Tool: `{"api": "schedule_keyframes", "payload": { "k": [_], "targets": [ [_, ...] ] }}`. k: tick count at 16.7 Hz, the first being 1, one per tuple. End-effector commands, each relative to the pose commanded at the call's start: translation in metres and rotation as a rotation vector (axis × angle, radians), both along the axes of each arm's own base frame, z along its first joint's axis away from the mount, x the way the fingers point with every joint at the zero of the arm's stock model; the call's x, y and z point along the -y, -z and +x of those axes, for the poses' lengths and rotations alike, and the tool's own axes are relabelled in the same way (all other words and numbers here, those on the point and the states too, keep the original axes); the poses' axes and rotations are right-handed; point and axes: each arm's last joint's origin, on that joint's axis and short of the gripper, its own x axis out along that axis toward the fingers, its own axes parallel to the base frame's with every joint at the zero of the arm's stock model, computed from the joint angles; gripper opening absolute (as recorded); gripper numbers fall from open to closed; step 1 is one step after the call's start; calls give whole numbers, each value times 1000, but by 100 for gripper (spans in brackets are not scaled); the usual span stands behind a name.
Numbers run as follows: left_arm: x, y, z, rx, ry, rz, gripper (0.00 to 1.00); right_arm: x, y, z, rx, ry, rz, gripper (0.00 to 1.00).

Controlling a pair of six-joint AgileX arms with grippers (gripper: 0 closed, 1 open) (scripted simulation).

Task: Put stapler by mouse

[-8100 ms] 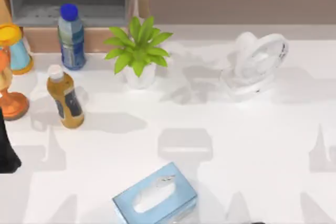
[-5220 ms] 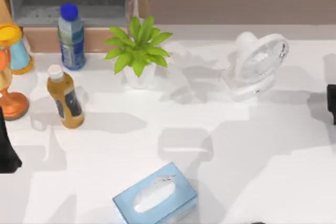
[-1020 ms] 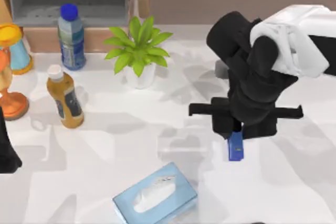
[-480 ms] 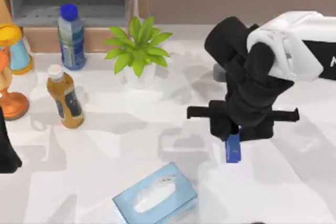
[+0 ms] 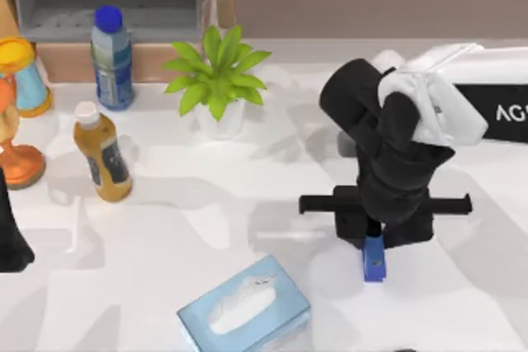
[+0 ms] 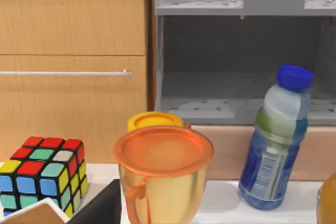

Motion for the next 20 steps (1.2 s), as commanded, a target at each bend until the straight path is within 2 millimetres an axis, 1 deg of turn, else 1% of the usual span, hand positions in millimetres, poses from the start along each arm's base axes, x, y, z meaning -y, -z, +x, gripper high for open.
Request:
{"api": "schedule_keyframes", "payload": {
  "k": [1,14,15,20],
  "targets": [
    [0,0,0,0,0,0,100,0,0,0,0,0,0,0],
    [0,0,0,0,0,0,100,0,0,0,0,0,0,98],
    [0,0,0,0,0,0,100,0,0,0,0,0,0,100],
    [0,0,0,0,0,0,100,0,0,0,0,0,0,100]
  ]
}}
